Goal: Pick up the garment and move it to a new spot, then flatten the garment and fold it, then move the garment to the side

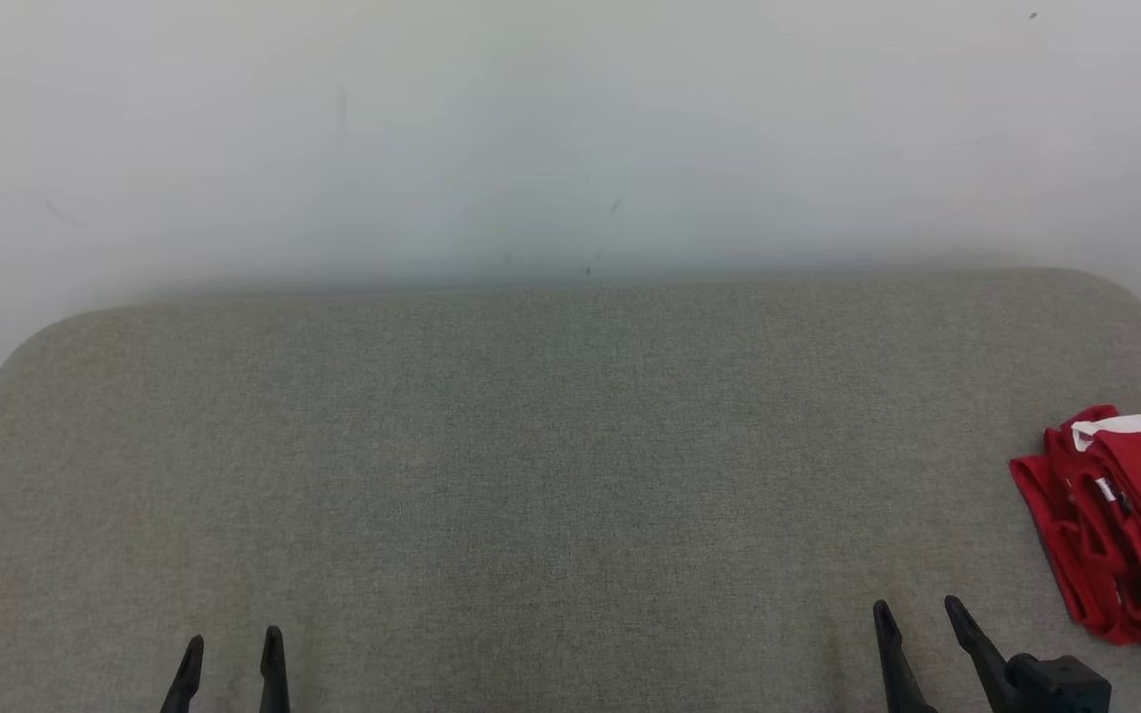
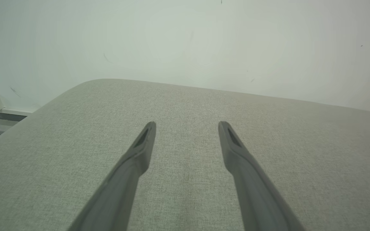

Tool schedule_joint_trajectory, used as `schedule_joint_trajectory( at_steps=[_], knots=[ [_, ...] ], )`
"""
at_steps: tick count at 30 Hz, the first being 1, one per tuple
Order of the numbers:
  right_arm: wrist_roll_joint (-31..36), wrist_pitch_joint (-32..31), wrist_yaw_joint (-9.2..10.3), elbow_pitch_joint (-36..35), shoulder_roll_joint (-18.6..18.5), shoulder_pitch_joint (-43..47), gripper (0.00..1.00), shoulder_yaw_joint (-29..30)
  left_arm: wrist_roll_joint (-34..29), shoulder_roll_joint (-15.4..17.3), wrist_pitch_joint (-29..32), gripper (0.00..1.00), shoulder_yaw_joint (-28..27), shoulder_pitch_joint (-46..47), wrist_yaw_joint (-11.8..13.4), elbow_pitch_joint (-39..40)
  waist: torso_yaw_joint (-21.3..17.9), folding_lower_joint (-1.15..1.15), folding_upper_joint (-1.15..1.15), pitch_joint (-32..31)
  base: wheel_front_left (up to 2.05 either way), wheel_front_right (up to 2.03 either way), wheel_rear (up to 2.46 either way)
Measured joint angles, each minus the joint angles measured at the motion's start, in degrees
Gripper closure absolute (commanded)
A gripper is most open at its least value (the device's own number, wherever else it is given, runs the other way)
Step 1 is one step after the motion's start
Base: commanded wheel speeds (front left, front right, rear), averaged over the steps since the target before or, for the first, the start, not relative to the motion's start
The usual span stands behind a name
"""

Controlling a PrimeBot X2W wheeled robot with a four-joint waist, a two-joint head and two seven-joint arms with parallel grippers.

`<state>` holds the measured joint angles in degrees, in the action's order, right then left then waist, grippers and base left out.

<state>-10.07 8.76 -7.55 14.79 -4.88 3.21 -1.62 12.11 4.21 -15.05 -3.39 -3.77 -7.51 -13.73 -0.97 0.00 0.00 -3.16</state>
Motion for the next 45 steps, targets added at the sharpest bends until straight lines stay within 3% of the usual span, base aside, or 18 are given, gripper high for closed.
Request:
schedule_joint_trajectory(
  at_steps=[33,34,40,45],
  knots=[
    [-0.9,0.4,0.0,1.0,0.5,-0.7,0.0,-1.6,0.8,0.5,0.0,0.0,1.1,-0.5,0.0,-0.2,-0.1,0.0,0.0,0.7,0.0,0.0,0.0],
    [-0.9,0.4,0.0,1.0,0.5,-0.7,1.0,-1.6,0.8,0.4,0.0,1.0,1.1,-0.5,0.0,-0.2,-0.1,0.0,0.0,0.8,0.0,0.0,0.0],
    [-1.0,0.0,0.0,4.5,0.7,1.3,1.0,-1.7,1.0,-0.4,0.3,1.0,1.3,-2.0,-0.1,-3.7,-0.1,0.0,0.0,0.8,0.0,0.0,0.0],
    [-5.7,-1.1,0.0,4.7,0.8,1.4,1.0,-1.2,5.7,-0.5,1.8,1.0,1.1,-2.0,-0.1,-4.0,0.0,0.0,0.0,0.9,0.0,0.0,0.0]
  ],
)
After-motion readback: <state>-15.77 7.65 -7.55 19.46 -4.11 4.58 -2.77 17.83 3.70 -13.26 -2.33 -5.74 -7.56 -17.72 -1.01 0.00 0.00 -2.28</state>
